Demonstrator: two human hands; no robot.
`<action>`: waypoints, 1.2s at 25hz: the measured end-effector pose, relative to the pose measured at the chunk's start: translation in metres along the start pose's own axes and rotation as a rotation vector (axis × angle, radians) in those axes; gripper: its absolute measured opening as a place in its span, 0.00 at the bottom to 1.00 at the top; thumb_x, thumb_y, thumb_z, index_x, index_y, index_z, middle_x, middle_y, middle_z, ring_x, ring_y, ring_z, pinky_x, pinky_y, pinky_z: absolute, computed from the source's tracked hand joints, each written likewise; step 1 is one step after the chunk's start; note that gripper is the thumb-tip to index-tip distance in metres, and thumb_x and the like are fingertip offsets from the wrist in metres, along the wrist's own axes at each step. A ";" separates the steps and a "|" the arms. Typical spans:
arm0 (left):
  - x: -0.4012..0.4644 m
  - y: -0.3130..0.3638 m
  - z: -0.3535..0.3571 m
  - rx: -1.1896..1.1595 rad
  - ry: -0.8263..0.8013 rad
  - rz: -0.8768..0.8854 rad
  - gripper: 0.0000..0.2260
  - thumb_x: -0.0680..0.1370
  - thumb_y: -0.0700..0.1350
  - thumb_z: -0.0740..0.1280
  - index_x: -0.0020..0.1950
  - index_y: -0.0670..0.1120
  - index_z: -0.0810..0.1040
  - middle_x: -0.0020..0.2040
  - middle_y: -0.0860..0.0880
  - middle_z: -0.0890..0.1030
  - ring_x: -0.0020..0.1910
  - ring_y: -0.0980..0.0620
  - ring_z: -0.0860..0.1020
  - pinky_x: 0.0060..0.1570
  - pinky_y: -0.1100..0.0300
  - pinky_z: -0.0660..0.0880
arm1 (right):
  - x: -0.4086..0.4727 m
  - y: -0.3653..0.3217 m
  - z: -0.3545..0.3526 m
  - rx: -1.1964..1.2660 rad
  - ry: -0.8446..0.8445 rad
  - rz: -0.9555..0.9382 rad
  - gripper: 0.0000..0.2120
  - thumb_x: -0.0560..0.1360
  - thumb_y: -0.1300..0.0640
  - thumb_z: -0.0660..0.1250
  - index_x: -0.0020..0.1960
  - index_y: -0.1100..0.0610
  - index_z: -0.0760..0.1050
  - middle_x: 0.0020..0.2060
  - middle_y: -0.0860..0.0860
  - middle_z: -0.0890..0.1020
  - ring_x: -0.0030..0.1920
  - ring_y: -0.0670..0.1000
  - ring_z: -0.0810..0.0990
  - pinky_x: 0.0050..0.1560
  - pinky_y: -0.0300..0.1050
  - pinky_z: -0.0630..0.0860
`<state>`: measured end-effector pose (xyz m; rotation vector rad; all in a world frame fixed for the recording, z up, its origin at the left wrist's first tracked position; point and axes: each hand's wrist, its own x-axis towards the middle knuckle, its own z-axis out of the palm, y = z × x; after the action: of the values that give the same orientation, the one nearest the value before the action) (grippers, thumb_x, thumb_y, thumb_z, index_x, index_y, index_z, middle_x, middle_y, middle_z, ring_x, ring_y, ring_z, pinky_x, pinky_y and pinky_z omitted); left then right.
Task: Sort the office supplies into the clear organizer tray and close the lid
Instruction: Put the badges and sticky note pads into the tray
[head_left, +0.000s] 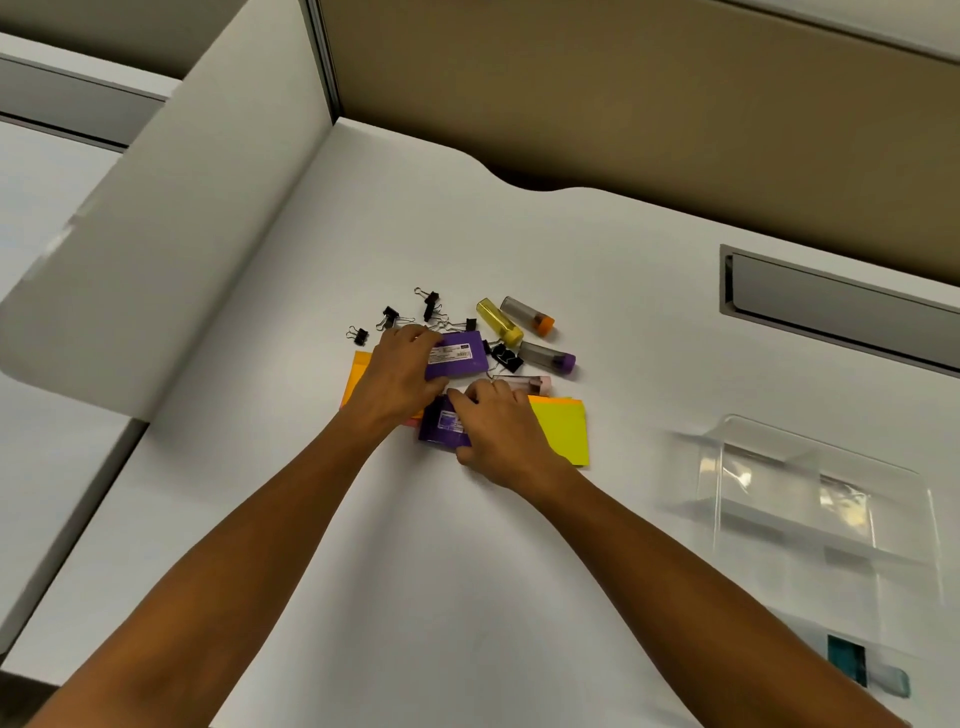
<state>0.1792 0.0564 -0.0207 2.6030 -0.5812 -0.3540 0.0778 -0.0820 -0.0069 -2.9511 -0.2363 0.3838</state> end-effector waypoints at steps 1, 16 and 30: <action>-0.002 -0.001 0.000 -0.015 0.009 -0.006 0.28 0.72 0.51 0.73 0.69 0.44 0.69 0.67 0.42 0.73 0.67 0.42 0.69 0.63 0.51 0.71 | -0.002 -0.002 -0.001 -0.018 0.011 -0.003 0.34 0.72 0.46 0.72 0.73 0.54 0.63 0.66 0.57 0.72 0.66 0.57 0.69 0.62 0.52 0.69; -0.049 0.025 -0.026 -0.424 0.307 -0.183 0.11 0.81 0.39 0.59 0.62 0.40 0.71 0.58 0.40 0.78 0.56 0.42 0.76 0.50 0.61 0.69 | -0.072 -0.015 -0.036 0.955 0.021 0.216 0.19 0.83 0.51 0.54 0.72 0.51 0.62 0.61 0.55 0.74 0.50 0.53 0.78 0.45 0.48 0.79; -0.106 0.086 -0.034 -0.742 0.271 -0.211 0.12 0.79 0.41 0.65 0.62 0.45 0.71 0.57 0.45 0.80 0.52 0.45 0.79 0.45 0.59 0.76 | -0.172 0.037 -0.049 1.302 0.202 0.284 0.16 0.80 0.59 0.63 0.67 0.51 0.67 0.58 0.51 0.80 0.54 0.52 0.82 0.52 0.44 0.81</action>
<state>0.0681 0.0472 0.0656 1.9403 -0.0489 -0.2176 -0.0683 -0.1549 0.0750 -1.6964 0.3470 0.1500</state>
